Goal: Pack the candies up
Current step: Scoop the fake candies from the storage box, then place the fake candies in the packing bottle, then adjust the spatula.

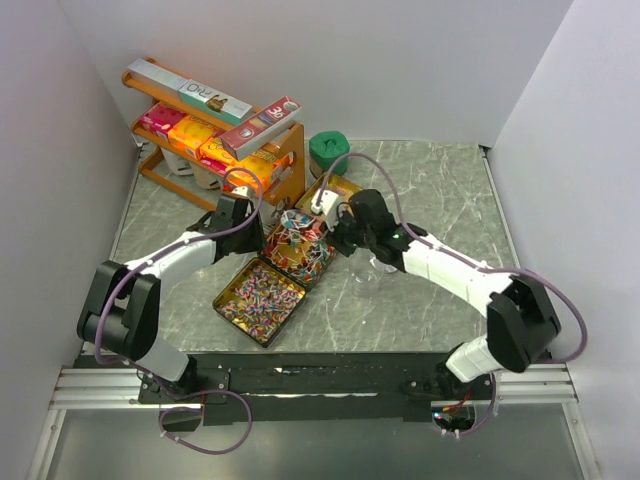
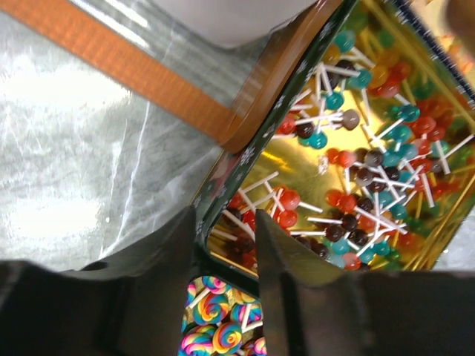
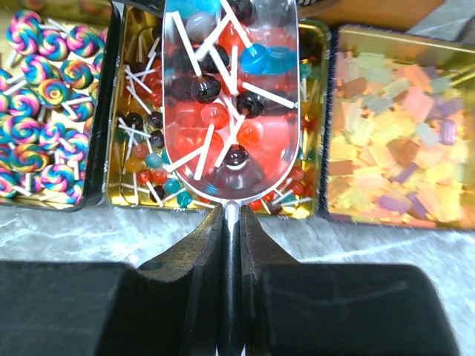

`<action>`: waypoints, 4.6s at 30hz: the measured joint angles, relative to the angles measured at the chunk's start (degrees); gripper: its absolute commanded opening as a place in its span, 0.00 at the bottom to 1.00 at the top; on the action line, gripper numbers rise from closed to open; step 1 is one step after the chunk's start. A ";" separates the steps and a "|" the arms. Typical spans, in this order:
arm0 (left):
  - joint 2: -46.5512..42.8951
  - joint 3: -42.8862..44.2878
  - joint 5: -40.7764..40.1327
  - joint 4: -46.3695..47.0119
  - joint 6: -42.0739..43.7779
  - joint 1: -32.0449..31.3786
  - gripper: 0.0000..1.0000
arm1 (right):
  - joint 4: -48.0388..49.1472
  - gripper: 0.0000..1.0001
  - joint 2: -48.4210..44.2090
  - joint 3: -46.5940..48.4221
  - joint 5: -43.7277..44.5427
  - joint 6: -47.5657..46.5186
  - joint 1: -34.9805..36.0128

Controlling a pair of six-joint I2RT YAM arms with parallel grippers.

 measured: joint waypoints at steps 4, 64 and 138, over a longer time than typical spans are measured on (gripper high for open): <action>0.00 0.72 0.04 0.46 0.07 0.00 0.53 | -2.21 0.00 -5.40 -1.88 1.20 1.18 -0.11; -8.35 0.92 -2.29 0.59 0.90 -0.87 0.96 | -63.43 0.00 -21.16 7.15 12.76 34.07 -1.60; -12.44 7.08 32.22 8.46 7.32 -7.76 0.77 | -40.41 0.00 -16.22 20.85 0.07 -0.37 3.91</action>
